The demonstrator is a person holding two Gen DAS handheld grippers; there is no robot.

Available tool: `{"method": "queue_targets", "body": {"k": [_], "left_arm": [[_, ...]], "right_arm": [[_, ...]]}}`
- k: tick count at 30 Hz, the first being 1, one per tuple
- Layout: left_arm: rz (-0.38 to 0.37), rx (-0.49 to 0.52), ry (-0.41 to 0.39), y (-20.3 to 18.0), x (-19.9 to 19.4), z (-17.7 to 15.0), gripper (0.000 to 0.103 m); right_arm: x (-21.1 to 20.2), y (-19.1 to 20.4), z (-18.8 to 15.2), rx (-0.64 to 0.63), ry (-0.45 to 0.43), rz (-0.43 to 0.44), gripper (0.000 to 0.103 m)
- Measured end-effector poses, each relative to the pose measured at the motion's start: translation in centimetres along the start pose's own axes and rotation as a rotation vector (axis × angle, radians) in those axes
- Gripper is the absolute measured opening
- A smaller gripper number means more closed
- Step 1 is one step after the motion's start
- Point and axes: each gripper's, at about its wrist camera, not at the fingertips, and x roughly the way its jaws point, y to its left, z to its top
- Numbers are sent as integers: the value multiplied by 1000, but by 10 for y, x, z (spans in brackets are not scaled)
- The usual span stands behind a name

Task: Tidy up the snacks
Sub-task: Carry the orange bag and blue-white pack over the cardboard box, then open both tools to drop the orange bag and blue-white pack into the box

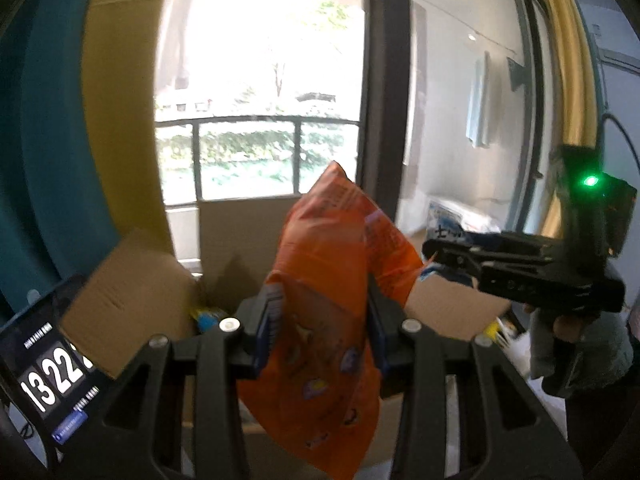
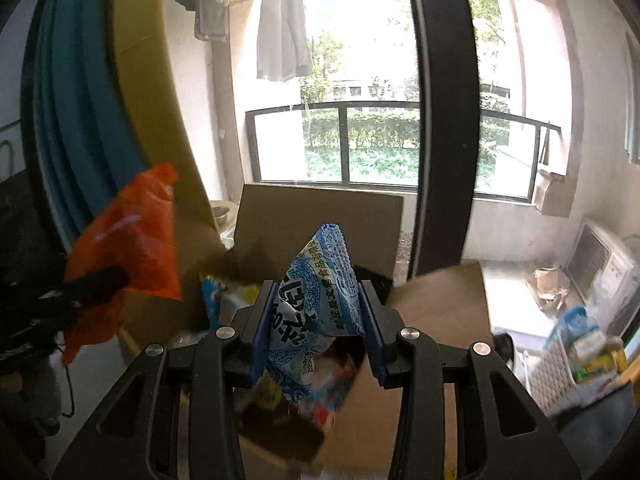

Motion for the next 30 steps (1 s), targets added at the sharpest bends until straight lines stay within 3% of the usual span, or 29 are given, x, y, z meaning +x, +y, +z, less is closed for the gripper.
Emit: {"method": "queue_targets", "body": {"k": [10,13,19,30], "left_arm": [[105,-68,-24,61,42,22,40],[111,-95,-8,67,52,20,40],[81,-81,24,49,59,12,40],[-11,-70,123,-19,81,-1,44]], "right_arm": [[63,-11,31,118,28,73,45],[77,-13,35,121,53,40,78],[43,-25,29,150,-6,7,79],[-21,-42,20,147,-53,-22,79]]}}
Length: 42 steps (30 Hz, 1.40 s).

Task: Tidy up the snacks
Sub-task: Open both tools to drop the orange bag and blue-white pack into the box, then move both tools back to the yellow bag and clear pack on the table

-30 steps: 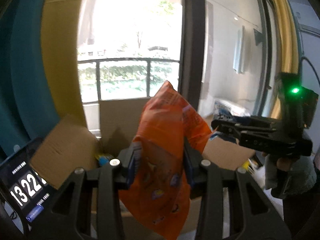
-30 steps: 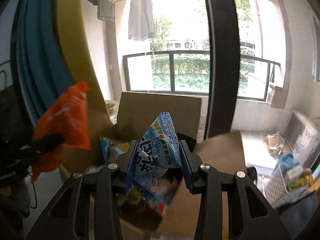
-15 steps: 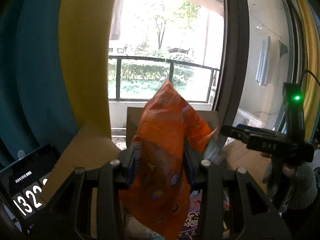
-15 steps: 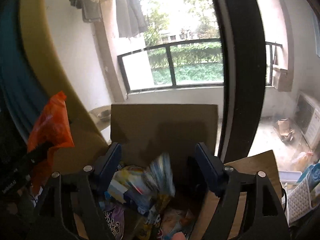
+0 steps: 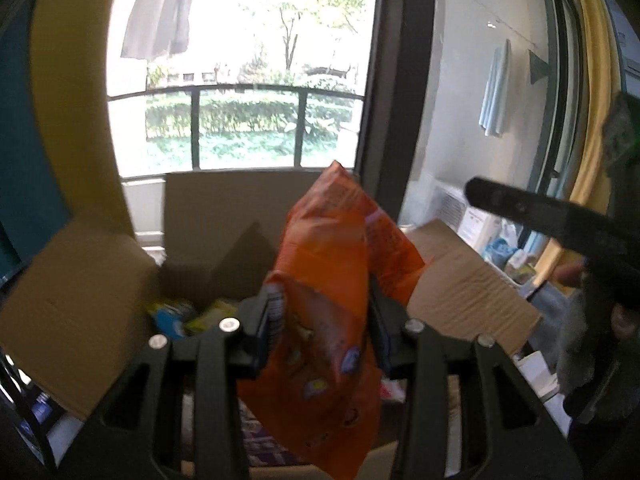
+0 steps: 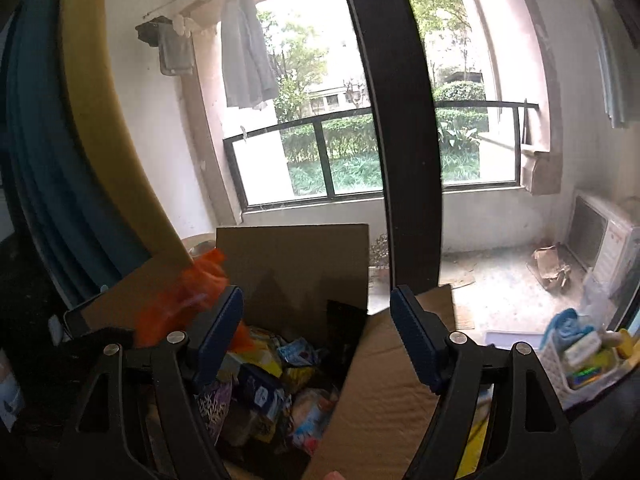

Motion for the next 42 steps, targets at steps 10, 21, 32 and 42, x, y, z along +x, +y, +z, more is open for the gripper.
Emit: {"method": "queue_targets", "body": {"k": [10,21,32,42], "left_arm": [[-73,-142,66,-18,14,7,72],[-47,-96,18,-16,-36,3,72],[-35,-88,-7,22,-91,-18,72],[2,-77,41,75,-99,-51,72]], "right_arm": [[-41,-16,-1,-4,-21,-32,79],[-58,9,-18,-14,-4,-35,79],[-35,66,-69,-63,127,-15,79],[32,103,-117,-157,286,-66,35]]}}
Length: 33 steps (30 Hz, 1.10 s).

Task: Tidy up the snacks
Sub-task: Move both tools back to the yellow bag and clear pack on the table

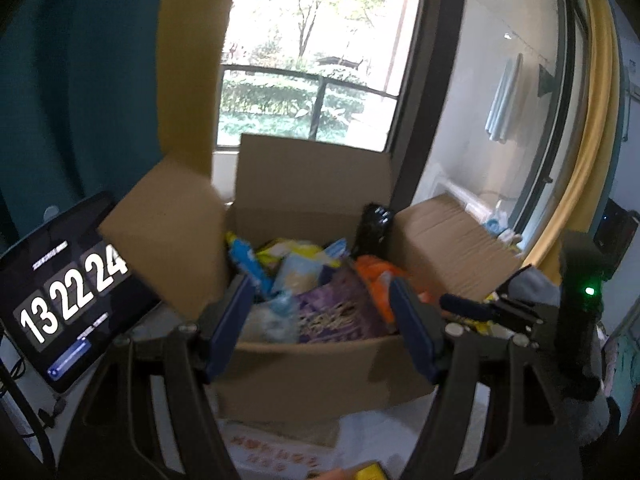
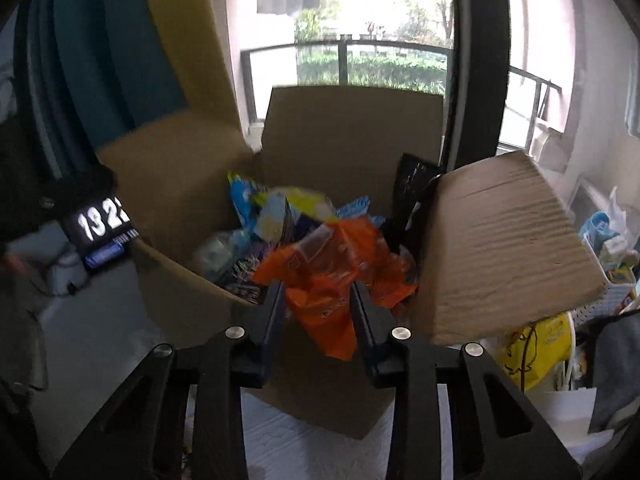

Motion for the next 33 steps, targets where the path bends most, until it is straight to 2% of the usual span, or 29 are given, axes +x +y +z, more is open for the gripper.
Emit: {"method": "queue_targets", "body": {"k": [4,9,13,15,16,17,25,30,33], "left_arm": [[14,-9,30,20,4,-15,72],[28,5,47,30,2,-29,72],[25,15,66,29,-1,-40,72],[24,21,76,28,-2,-45,72],[23,23,82,28,-3,-47,72],[22,23,85,27,-4,-50,72],[7,19,100,24,-28,-72,73],[0,-5,118,26,-36,-89,78],[-4,-13,137,27,-41,-102,79]], "right_arm": [[22,-2,-3,-36,38,-75,35],[23,-17,-6,-49,62,-153,35],[15,-25,-6,-15,61,-163,38],[5,-26,-8,-3,49,-148,45],[-3,-24,-10,2,36,-150,53],[-7,-21,-11,4,28,-149,56],[-44,7,-32,17,0,-80,57],[-58,25,-54,32,17,-38,57],[-63,31,-67,49,20,1,66]]}}
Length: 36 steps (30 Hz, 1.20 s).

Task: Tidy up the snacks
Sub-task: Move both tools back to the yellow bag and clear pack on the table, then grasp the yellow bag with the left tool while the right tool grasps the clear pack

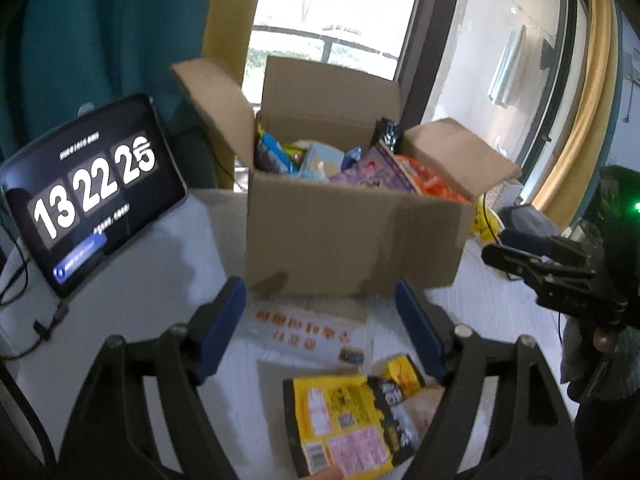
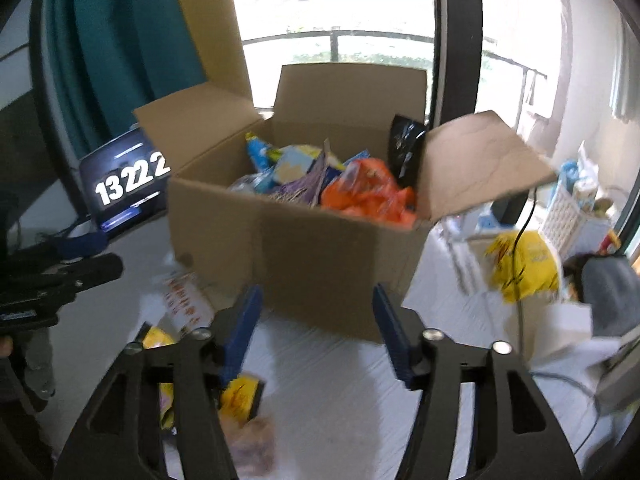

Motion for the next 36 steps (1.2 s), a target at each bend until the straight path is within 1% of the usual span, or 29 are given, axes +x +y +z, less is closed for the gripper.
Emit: {"method": "queue_targets", "body": {"k": [1,5,10,11,12,15,17,22,26,29,31,33,35,36], "left_arm": [[-1,-4,8,1,0,-5,79],[-4,-12,48,5,1,-26,80],[-12,-21,91,9,5,-50,81],[-14,-25,95,8,5,-53,83],[-17,-30,100,8,4,-57,87],[-14,-31,117,6,6,-66,90],[-12,-25,133,4,8,-73,90],[-14,-43,169,4,12,-86,91],[-23,-45,195,0,16,-94,91],[-25,-29,213,-6,21,-97,91],[-19,-20,225,-10,25,-99,91],[-15,-16,237,-13,28,-100,91],[-13,-11,244,-18,30,-100,91],[-11,-5,245,-21,32,-100,91]], "right_arm": [[-2,2,-7,7,2,11,69],[-1,6,-32,30,31,36,75],[5,13,-61,46,87,91,76],[7,14,-65,49,95,101,77],[9,17,-71,46,107,114,77],[13,23,-82,31,139,135,79],[17,28,-88,20,160,148,85],[27,39,-105,3,213,187,86],[37,48,-115,-26,244,193,88],[43,50,-121,-22,262,200,88],[43,51,-123,-29,253,189,86],[40,48,-124,-24,247,188,81],[36,39,-122,-9,239,189,70],[34,34,-122,-1,233,185,68]]}}
